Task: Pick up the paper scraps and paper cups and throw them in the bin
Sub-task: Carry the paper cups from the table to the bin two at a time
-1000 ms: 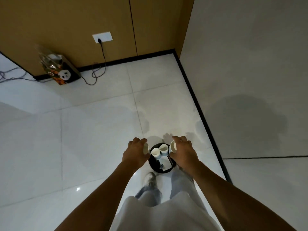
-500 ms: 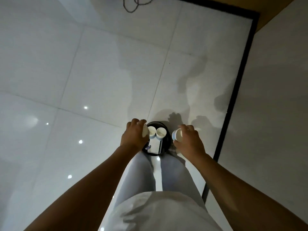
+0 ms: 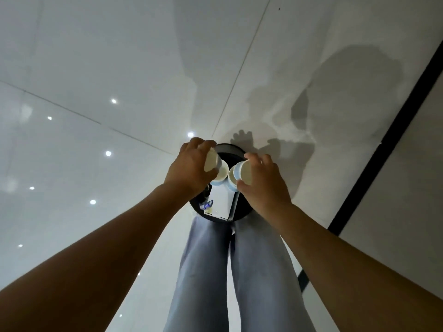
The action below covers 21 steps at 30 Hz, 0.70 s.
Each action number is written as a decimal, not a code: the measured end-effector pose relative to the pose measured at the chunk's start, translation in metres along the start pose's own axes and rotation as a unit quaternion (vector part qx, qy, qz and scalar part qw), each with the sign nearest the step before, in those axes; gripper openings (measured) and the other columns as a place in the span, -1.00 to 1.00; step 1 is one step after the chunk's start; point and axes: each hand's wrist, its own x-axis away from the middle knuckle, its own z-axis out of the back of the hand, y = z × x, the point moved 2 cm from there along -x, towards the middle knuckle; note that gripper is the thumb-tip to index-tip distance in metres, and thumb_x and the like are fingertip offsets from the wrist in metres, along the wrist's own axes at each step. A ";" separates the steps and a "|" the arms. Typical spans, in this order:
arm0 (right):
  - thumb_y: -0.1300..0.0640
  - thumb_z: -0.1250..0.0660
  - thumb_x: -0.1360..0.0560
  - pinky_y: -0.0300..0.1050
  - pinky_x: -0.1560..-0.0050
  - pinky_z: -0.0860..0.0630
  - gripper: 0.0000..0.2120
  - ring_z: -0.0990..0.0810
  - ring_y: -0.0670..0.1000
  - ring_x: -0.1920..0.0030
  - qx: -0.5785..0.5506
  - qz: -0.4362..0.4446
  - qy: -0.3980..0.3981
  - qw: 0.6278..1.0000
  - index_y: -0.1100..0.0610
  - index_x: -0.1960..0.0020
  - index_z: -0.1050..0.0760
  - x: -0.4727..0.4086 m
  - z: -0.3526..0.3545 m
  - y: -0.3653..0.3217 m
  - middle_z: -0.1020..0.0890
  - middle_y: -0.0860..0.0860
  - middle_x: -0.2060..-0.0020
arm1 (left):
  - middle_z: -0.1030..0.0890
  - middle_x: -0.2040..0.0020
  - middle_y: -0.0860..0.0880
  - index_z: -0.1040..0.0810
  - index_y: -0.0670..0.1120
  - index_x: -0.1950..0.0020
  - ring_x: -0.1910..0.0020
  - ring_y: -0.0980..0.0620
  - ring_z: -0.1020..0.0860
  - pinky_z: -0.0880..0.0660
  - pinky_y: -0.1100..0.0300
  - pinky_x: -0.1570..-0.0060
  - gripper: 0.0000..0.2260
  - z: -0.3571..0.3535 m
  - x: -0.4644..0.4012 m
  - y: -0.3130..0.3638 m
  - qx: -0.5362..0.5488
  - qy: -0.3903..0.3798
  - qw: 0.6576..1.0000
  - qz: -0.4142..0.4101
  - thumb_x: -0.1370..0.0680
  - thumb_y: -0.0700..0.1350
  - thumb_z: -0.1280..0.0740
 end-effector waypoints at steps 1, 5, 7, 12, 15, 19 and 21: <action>0.08 -0.37 -0.47 0.04 -0.15 -0.49 -0.43 -0.40 0.13 -0.25 0.009 0.002 -0.012 1.000 0.02 -0.42 -0.26 -0.009 -0.012 0.004 -0.36 0.06 -0.32 | -0.39 -0.31 -0.05 -0.37 0.00 -0.39 -0.29 -0.07 -0.35 -0.44 0.08 -0.07 -0.43 -0.013 -0.003 -0.007 -0.001 -0.009 1.000 -0.001 -0.42 -0.04 -0.46; 0.07 -0.38 -0.48 0.02 -0.13 -0.45 -0.41 -0.37 0.13 -0.28 0.031 0.004 -0.046 0.998 0.02 -0.44 -0.23 -0.026 -0.045 0.018 -0.34 0.06 -0.32 | -0.36 -0.34 -0.05 -0.33 -0.01 -0.42 -0.31 -0.06 -0.32 -0.42 0.12 -0.05 -0.44 -0.049 -0.009 -0.025 -0.025 -0.027 0.999 -0.003 -0.45 -0.05 -0.43; 0.05 -0.38 -0.49 0.03 -0.20 -0.44 -0.38 -0.33 0.12 -0.32 0.037 0.004 -0.065 0.997 0.02 -0.47 -0.20 -0.031 -0.057 0.022 -0.32 0.06 -0.36 | -0.34 -0.37 -0.06 -0.30 -0.01 -0.44 -0.33 -0.07 -0.30 -0.39 0.15 -0.08 -0.42 -0.058 -0.012 -0.030 -0.035 -0.031 0.999 -0.009 -0.46 -0.06 -0.42; 0.00 -0.36 -0.50 0.12 -0.29 -0.43 -0.33 -0.26 0.10 -0.40 0.059 0.018 -0.094 0.994 -0.01 -0.52 -0.13 -0.034 -0.074 0.023 -0.24 0.02 -0.45 | -0.35 -0.37 -0.06 -0.31 -0.01 -0.44 -0.33 -0.07 -0.31 -0.40 0.15 -0.09 -0.44 -0.063 -0.020 -0.030 -0.028 -0.031 0.998 -0.043 -0.47 -0.05 -0.41; -0.01 -0.36 -0.51 0.09 -0.28 -0.43 -0.34 -0.26 0.10 -0.40 0.072 0.025 -0.089 0.993 0.00 -0.51 -0.14 -0.035 -0.079 0.022 -0.24 0.03 -0.43 | -0.36 -0.35 -0.06 -0.33 -0.02 -0.42 -0.32 -0.06 -0.31 -0.39 0.17 -0.06 -0.46 -0.062 -0.021 -0.029 -0.021 -0.010 0.999 -0.049 -0.48 -0.03 -0.41; -0.02 -0.36 -0.51 0.04 -0.27 -0.44 -0.36 -0.28 0.09 -0.38 0.079 0.029 -0.085 0.993 0.00 -0.49 -0.16 -0.033 -0.081 0.021 -0.26 0.03 -0.42 | -0.37 -0.35 -0.05 -0.35 -0.03 -0.40 -0.31 -0.05 -0.32 -0.36 0.21 -0.05 -0.49 -0.061 -0.019 -0.028 0.004 0.006 0.999 -0.049 -0.48 -0.01 -0.40; -0.01 -0.35 -0.50 0.08 -0.24 -0.45 -0.38 -0.29 0.09 -0.37 0.074 0.027 -0.082 0.993 0.00 -0.48 -0.17 -0.033 -0.080 0.022 -0.27 0.03 -0.40 | -0.38 -0.33 -0.06 -0.37 -0.03 -0.38 -0.29 -0.04 -0.34 -0.37 0.21 -0.03 -0.49 -0.059 -0.019 -0.027 0.026 0.034 0.998 -0.047 -0.47 -0.01 -0.42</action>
